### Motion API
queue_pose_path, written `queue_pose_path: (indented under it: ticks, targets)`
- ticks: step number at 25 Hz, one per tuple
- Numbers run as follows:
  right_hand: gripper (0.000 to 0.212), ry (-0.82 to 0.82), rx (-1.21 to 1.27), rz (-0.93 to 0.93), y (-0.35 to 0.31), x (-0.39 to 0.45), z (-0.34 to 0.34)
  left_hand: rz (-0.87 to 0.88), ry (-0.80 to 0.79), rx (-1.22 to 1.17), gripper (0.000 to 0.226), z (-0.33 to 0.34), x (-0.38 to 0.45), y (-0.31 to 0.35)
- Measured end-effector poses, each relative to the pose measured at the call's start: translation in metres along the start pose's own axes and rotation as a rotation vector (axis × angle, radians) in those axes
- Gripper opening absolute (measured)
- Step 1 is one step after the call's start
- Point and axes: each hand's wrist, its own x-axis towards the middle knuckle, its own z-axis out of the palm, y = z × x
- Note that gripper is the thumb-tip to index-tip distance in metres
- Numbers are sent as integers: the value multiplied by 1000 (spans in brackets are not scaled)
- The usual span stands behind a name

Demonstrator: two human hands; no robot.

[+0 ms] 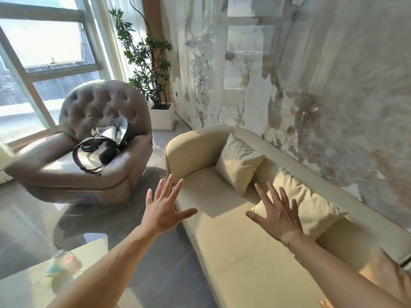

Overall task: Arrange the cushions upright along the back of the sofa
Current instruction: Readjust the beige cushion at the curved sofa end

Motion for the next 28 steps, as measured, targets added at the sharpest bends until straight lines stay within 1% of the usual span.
queue_pose_path:
  ticks: [6,13,17,21,25,28]
  targets:
    - [87,-14,-46,-1,-45,88,16,7,-8,-1,108,-4,76,-51]
    - [87,26,-22,-27,-68,222,27,11,-37,49,107,11,185,-77]
    - [88,18,24,7,-62,298,26,33,-64,69,106,12,259,-80]
    - [87,45,-31,51,-47,356,15,78,-49,53,106,18,333,-75]
    - [88,36,-41,126,-31,393,10,145,-52,54,106,31,401,-68]
    - [89,45,-34,214,-16,415,14,229,-70,50,107,45,456,-63]
